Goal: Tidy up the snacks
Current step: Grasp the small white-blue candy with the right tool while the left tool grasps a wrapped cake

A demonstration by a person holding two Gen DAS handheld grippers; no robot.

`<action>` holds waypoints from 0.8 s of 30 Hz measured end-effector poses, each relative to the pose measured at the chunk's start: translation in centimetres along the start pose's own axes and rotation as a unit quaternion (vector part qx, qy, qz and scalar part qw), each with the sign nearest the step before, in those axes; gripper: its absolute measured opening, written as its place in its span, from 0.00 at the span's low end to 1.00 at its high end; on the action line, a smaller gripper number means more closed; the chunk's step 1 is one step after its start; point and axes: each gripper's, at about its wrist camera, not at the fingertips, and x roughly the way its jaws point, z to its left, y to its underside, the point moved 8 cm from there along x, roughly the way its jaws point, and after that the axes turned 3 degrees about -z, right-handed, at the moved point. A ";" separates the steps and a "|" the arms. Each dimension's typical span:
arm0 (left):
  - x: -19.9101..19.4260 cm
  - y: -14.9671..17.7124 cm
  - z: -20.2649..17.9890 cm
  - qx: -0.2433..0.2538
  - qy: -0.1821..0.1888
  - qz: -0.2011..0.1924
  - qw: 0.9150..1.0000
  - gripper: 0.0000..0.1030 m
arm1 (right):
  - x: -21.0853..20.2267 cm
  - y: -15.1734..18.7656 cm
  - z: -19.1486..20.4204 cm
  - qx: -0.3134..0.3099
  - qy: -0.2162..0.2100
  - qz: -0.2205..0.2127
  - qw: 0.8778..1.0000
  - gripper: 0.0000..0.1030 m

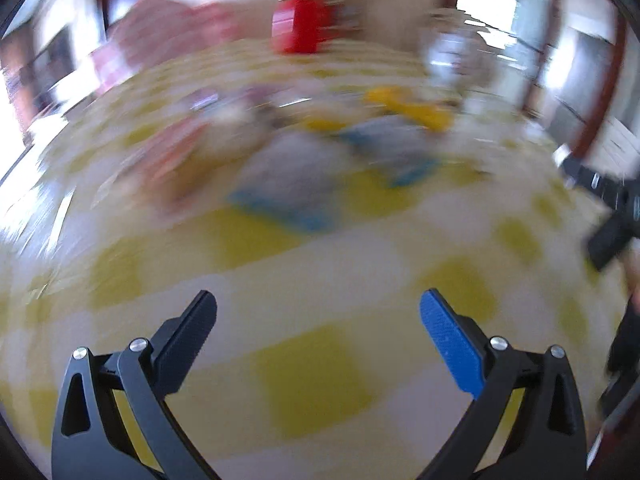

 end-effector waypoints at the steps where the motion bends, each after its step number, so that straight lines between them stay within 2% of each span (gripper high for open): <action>1: 0.6 -1.0 -2.5 0.032 0.012 -0.004 0.999 0.99 | -1.5 0.9 -0.6 -0.005 0.000 0.000 1.000 0.20; 5: 5.0 -4.7 -10.3 0.114 0.064 0.001 0.991 0.98 | -4.1 2.7 -3.0 -0.009 0.009 0.006 1.000 0.20; 7: 7.0 -7.0 -13.8 0.139 0.088 -0.003 0.986 0.97 | -4.7 3.5 -4.2 0.002 0.010 0.008 1.000 0.20; 9: 9.7 -9.2 -17.0 0.171 0.080 -0.005 0.982 0.97 | -5.0 4.2 -5.5 0.019 0.009 0.013 1.000 0.20; 11: 12.9 -10.4 -18.8 0.176 0.072 0.021 0.982 0.92 | -5.1 4.3 -6.1 0.027 0.001 0.013 1.000 0.20; 13: 16.0 -10.8 -19.2 0.164 0.075 0.056 0.982 0.79 | -5.0 4.4 -6.3 0.029 -0.002 0.010 1.000 0.20; 14: 16.7 -11.4 -19.1 0.144 0.090 0.052 0.984 0.76 | -4.9 4.5 -6.3 0.028 -0.007 0.011 1.000 0.20; 15: 16.8 -11.7 -19.0 0.144 0.084 0.047 0.985 0.62 | -5.0 4.7 -6.3 0.028 -0.013 0.012 0.999 0.20; 16: 16.7 -11.7 -19.0 0.146 0.090 0.048 0.984 0.44 | -5.0 4.8 -6.3 0.029 -0.016 0.012 0.999 0.20; 17: 16.0 -11.6 -18.9 0.146 0.096 0.048 0.983 0.42 | -4.8 5.0 -6.2 0.027 -0.016 0.012 0.999 0.20; 18: 15.3 -11.4 -18.6 0.146 0.097 0.044 0.983 0.36 | -4.4 4.9 -6.0 0.023 -0.017 0.012 1.000 0.20; 20: 13.4 -10.4 -17.5 0.159 0.083 0.032 0.983 0.35 | -3.8 5.4 -5.4 0.021 -0.024 0.019 0.999 0.20; 24: 8.4 -8.2 -14.1 0.136 0.090 0.016 0.986 0.35 | -3.3 5.8 -3.6 0.010 -0.034 0.033 0.999 0.20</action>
